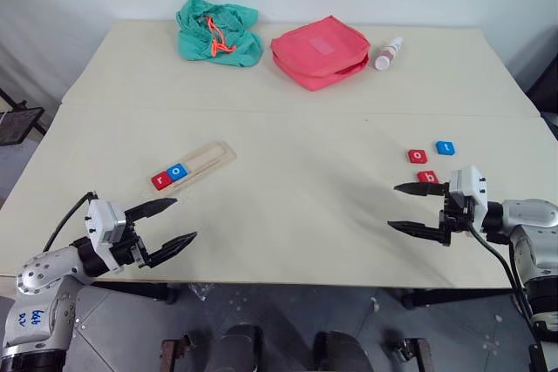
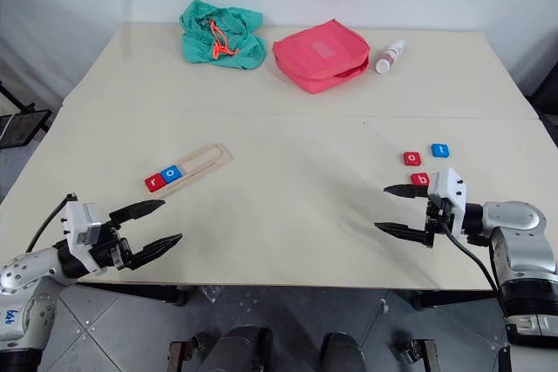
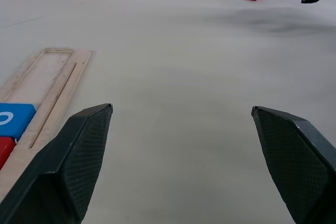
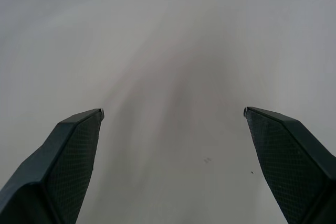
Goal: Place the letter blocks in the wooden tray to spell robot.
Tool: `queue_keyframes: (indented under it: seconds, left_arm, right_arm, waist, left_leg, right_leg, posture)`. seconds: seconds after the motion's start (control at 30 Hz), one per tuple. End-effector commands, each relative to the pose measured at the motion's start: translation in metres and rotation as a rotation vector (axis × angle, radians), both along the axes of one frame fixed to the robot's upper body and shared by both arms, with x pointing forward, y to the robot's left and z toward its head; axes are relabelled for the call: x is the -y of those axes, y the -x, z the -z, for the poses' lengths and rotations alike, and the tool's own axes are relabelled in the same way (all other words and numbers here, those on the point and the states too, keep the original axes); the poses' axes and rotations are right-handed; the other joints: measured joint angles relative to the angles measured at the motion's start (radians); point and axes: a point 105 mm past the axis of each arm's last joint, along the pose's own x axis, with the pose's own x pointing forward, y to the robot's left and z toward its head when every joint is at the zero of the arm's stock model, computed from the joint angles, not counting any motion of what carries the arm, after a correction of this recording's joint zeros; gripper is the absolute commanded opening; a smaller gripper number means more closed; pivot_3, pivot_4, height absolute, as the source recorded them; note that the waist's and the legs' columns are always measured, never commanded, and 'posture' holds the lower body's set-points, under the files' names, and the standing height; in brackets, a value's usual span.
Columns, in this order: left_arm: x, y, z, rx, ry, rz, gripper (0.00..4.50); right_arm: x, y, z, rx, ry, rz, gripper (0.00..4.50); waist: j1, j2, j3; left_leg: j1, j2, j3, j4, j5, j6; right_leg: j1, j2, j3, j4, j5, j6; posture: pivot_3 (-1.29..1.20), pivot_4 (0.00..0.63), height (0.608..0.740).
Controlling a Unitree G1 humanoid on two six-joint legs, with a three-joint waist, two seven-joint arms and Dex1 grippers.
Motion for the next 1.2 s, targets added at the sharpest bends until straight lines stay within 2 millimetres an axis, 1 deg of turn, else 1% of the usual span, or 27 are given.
queue_keyframes:
  seconds: [0.03, 0.1, 0.2, 0.27, 0.33, 0.4, 0.47, 0.63, 0.73, 0.8, 0.87, 0.93, 1.0, 1.03, 1.2]
  left_arm:
    - [-0.005, 0.003, -0.010, 0.055, -0.003, -0.023, 4.50]
    - [-0.011, 0.000, -0.009, 0.059, -0.038, -0.090, 4.50]
    - [-0.015, 0.000, -0.011, 0.044, -0.035, -0.128, 4.50]
    - [-0.021, 0.000, -0.011, 0.006, -0.037, -0.182, 4.50]
    - [-0.028, 0.006, -0.010, -0.022, -0.058, -0.228, 4.50]
    - [-0.040, 0.012, -0.008, -0.057, -0.085, -0.277, 4.50]
    - [-0.046, 0.015, -0.008, -0.071, -0.105, -0.300, 4.50]
    - [-0.053, 0.015, -0.013, -0.073, -0.120, -0.317, 4.50]
    - [-0.050, 0.008, -0.020, -0.063, -0.094, -0.279, 4.50]
    - [-0.049, 0.005, -0.020, -0.067, -0.105, -0.274, 4.50]
    - [-0.051, -0.007, -0.022, -0.056, -0.115, -0.277, 4.50]
    - [-0.055, -0.023, -0.022, -0.080, -0.120, -0.289, 4.50]
    - [-0.059, -0.031, -0.021, -0.108, -0.118, -0.297, 4.50]
    - [-0.060, -0.031, -0.021, -0.113, -0.117, -0.297, 4.50]
    - [-0.063, -0.068, -0.019, -0.188, -0.178, -0.251, 4.50]
  right_arm:
    - [0.000, -0.003, -0.013, 0.052, -0.012, -0.005, 4.47]
    - [-0.001, -0.004, -0.014, 0.054, -0.013, -0.006, 4.47]
    - [-0.005, -0.005, -0.018, 0.063, -0.020, -0.012, 4.47]
    - [-0.009, -0.005, -0.022, 0.071, -0.027, -0.019, 4.47]
    - [-0.015, -0.005, -0.026, 0.085, -0.033, -0.040, 4.47]
    - [-0.022, -0.006, -0.031, 0.101, -0.041, -0.061, 4.47]
    - [-0.027, -0.007, -0.035, 0.109, -0.046, -0.075, 4.47]
    - [-0.038, -0.008, -0.041, 0.127, -0.054, -0.114, 4.47]
    - [-0.043, -0.009, -0.044, 0.142, -0.059, -0.129, 4.47]
    - [-0.044, -0.008, -0.045, 0.144, -0.059, -0.131, 4.47]
    - [-0.044, -0.006, -0.046, 0.148, -0.061, -0.126, 4.47]
    - [-0.041, -0.002, -0.045, 0.144, -0.056, -0.120, 4.47]
    - [-0.039, 0.001, -0.045, 0.142, -0.052, -0.113, 4.47]
    - [-0.038, 0.002, -0.045, 0.142, -0.052, -0.111, 4.47]
    - [-0.031, 0.013, -0.046, 0.146, -0.044, -0.063, 4.47]
  waist:
    - [0.000, 0.000, 0.000]
    - [0.000, 0.000, 0.000]
    - [0.001, 0.000, 0.000]
    - [0.000, 0.000, 0.000]
    - [-0.001, 0.000, 0.000]
    - [-0.002, 0.000, 0.000]
    - [-0.003, 0.001, 0.001]
    - [0.002, 0.002, 0.001]
    - [0.003, 0.002, 0.001]
    - [0.002, 0.002, 0.001]
    - [0.000, 0.002, 0.002]
    - [0.004, 0.003, 0.002]
    - [0.003, 0.003, 0.002]
    - [0.000, 0.002, 0.002]
    - [0.002, 0.002, 0.003]
  left_leg:
    - [0.000, 0.000, 0.000, 0.000, 0.000, 0.000]
    - [0.000, 0.000, 0.000, 0.000, 0.000, 0.000]
    - [0.000, 0.000, 0.000, 0.000, 0.000, 0.000]
    - [0.000, 0.000, 0.000, 0.000, 0.000, 0.000]
    - [0.000, 0.000, 0.000, 0.000, 0.000, 0.000]
    - [0.000, 0.000, 0.000, -0.001, 0.000, 0.000]
    - [0.000, 0.001, 0.000, -0.001, 0.000, -0.001]
    - [0.000, 0.000, 0.000, 0.000, 0.000, 0.000]
    - [0.000, 0.000, -0.001, 0.000, 0.000, 0.000]
    - [0.000, 0.000, -0.001, 0.000, 0.000, 0.000]
    - [0.000, 0.000, -0.001, 0.000, 0.000, 0.000]
    - [0.000, 0.000, -0.001, 0.000, 0.000, -0.001]
    - [0.000, 0.000, -0.001, 0.001, 0.000, -0.001]
    - [0.000, 0.000, -0.001, 0.001, 0.000, -0.001]
    - [0.000, -0.001, -0.001, 0.000, 0.000, 0.000]
  right_leg:
    - [0.000, 0.000, 0.000, 0.000, 0.000, 0.000]
    - [0.000, 0.000, 0.000, 0.000, 0.000, 0.000]
    - [0.000, 0.000, 0.000, 0.000, 0.000, 0.000]
    - [0.000, 0.000, 0.000, 0.000, 0.000, 0.000]
    - [0.000, 0.000, 0.000, 0.000, 0.000, 0.000]
    - [0.000, 0.000, 0.000, 0.000, 0.000, 0.000]
    - [0.000, 0.001, 0.000, 0.000, 0.000, 0.000]
    - [0.000, 0.000, 0.001, 0.000, 0.000, 0.000]
    - [0.000, 0.000, 0.001, 0.000, 0.000, 0.000]
    - [0.000, 0.000, 0.000, 0.000, 0.000, 0.000]
    - [0.000, 0.000, 0.000, 0.000, 0.000, 0.000]
    - [-0.001, 0.000, 0.000, 0.001, 0.000, 0.000]
    - [-0.001, 0.000, 0.000, 0.004, 0.000, 0.000]
    - [-0.001, 0.000, 0.000, 0.004, 0.000, 0.000]
    - [-0.003, 0.000, -0.002, 0.006, 0.000, 0.000]
  posture:
    - [0.00, 0.150, 0.740]
    - [0.00, 0.150, 0.740]
    - [0.00, 0.150, 0.740]
    - [0.00, 0.150, 0.740]
    - [0.00, 0.150, 0.740]
    - [0.00, 0.150, 0.740]
    - [0.00, 0.150, 0.740]
    - [0.00, 0.150, 0.740]
    - [0.00, 0.150, 0.740]
    - [0.00, 0.150, 0.740]
    - [0.00, 0.150, 0.740]
    - [0.00, 0.150, 0.740]
    - [0.00, 0.150, 0.740]
    - [0.00, 0.150, 0.740]
    - [0.00, 0.150, 0.740]
